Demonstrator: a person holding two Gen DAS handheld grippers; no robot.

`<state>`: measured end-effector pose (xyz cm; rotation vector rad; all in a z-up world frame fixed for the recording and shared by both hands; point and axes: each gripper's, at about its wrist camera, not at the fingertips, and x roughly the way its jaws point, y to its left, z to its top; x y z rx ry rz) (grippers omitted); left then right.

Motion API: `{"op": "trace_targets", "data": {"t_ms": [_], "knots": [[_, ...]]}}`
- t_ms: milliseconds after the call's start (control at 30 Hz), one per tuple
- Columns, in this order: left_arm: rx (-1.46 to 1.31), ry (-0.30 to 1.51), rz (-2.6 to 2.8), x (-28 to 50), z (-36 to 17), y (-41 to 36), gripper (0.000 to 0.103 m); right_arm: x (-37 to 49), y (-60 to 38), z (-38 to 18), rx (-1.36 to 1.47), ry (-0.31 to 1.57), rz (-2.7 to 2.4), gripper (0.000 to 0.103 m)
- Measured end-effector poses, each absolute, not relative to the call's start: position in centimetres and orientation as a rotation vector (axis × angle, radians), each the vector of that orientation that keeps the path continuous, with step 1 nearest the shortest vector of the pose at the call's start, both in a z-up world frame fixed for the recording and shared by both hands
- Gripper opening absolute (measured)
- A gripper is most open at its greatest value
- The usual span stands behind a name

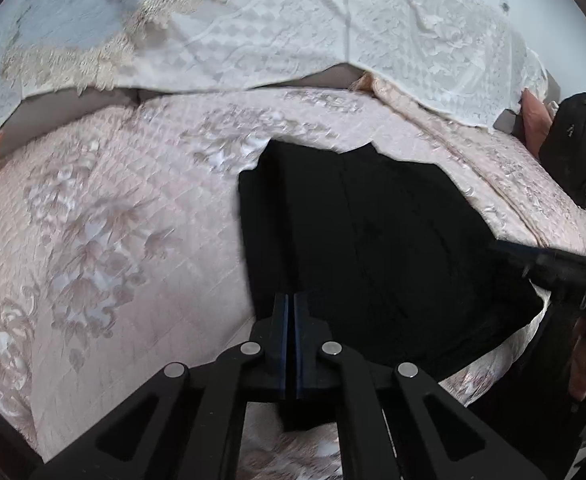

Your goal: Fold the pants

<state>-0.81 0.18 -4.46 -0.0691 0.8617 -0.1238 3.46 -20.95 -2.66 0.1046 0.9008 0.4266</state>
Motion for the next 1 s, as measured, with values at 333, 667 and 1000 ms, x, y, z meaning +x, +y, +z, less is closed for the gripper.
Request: {"op": "trace_targets", "data": {"t_ms": [333, 667, 1000], "knots": [[-0.249, 0.851, -0.211, -0.3, -3.5, 2.9, 0.044, 5.7, -25.7, -2.7, 0.272, 0.909, 0.375, 0.052], [-0.292, 0.901, -0.234, 1.6, -4.8, 2.0, 0.055, 5.9, -26.2, -5.0, 0.371, 1.004, 0.453, 0.052], [-0.35, 0.912, -0.253, 2.0, -6.0, 3.0, 0.066, 6.7, -25.6, -5.7, 0.39, 1.015, 0.513, 0.052]]}}
